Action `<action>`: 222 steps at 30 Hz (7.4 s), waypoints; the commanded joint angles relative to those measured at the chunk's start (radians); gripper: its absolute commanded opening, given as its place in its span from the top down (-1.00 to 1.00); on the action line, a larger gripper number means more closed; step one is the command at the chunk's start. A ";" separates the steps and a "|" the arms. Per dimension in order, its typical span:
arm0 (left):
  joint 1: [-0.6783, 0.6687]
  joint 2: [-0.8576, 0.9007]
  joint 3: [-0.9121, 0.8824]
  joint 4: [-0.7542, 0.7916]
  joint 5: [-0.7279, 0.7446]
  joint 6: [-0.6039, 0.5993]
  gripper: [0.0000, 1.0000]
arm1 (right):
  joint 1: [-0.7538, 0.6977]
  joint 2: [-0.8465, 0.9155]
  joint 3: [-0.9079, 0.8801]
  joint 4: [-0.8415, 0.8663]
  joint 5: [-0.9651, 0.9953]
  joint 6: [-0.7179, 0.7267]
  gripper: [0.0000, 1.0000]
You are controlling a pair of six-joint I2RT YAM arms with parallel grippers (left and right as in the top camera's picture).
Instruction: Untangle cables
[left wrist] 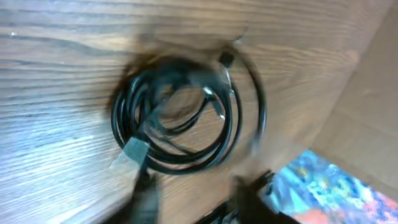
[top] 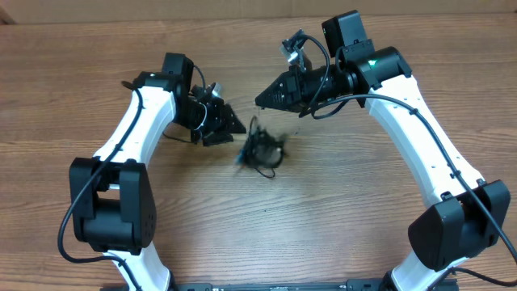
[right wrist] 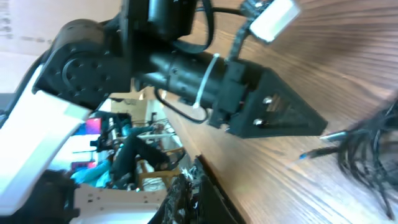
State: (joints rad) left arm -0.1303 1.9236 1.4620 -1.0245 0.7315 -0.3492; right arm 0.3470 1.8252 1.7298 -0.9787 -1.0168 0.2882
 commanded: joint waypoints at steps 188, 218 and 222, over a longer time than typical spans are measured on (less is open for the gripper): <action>-0.087 0.055 0.418 -0.448 -0.642 -0.125 -0.15 | 0.280 -0.214 0.081 -0.168 0.860 0.132 -0.72; -0.089 0.201 0.697 -0.659 -0.529 -0.099 0.92 | 0.214 -0.133 0.062 -0.239 0.837 0.134 -1.00; -0.083 0.173 0.797 -0.665 -0.219 -0.070 0.92 | 0.224 -0.079 0.062 -0.237 0.771 0.130 -1.00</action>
State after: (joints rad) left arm -0.2165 2.1571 2.1811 -1.6836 0.2398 -0.4522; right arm 0.5591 1.7008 1.7969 -1.2201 -0.1959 0.4179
